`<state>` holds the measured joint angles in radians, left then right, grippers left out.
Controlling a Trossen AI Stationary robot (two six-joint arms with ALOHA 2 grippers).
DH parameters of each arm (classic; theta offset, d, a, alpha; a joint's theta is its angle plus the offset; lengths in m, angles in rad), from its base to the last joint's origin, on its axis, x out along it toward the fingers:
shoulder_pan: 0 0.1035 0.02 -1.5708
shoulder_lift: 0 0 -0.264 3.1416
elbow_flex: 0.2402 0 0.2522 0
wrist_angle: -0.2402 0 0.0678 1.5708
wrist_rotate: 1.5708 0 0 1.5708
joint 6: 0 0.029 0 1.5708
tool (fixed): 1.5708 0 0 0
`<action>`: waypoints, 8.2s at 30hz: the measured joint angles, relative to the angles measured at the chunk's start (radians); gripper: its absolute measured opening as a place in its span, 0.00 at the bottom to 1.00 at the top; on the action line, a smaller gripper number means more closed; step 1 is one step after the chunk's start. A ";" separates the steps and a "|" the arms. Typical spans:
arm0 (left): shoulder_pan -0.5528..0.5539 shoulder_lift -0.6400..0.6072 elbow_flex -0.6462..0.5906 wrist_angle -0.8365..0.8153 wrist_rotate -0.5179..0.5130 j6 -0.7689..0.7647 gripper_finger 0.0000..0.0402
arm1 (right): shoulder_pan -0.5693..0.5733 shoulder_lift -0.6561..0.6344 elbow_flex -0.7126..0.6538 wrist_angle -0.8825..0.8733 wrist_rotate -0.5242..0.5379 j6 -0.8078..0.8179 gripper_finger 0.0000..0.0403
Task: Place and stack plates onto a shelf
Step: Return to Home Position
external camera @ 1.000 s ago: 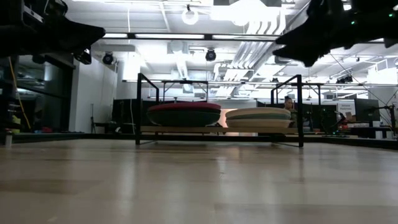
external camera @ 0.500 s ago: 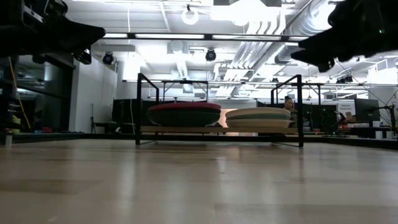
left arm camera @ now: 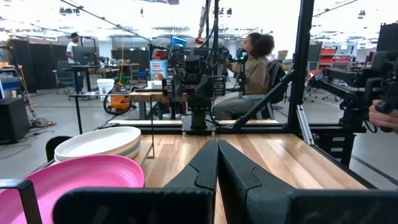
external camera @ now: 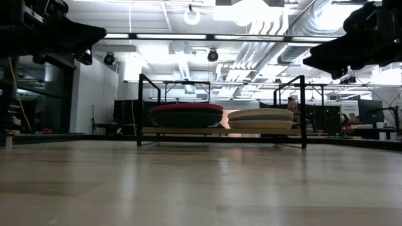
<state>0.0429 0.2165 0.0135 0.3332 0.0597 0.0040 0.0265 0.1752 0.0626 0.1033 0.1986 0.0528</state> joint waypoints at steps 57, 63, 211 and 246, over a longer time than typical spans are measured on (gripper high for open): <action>0.003 -0.216 -0.002 -0.319 -0.094 0.000 0.00 | 0.000 -0.144 -0.053 -0.069 -0.058 0.079 0.06; 0.003 -0.213 -0.002 -0.321 -0.094 0.000 0.00 | 0.000 -0.175 -0.053 0.025 -0.058 0.079 0.06; 0.002 -0.197 -0.001 -0.321 -0.097 0.000 0.00 | 0.000 -0.173 -0.054 -0.017 -0.059 0.078 0.06; 0.002 -0.197 -0.002 -0.321 -0.097 0.000 0.00 | 0.000 -0.173 -0.054 -0.017 -0.059 0.078 0.06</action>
<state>0.0451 0.0196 0.0120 0.0123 -0.0376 0.0036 0.0261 0.0017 0.0082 0.0860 0.1394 0.1310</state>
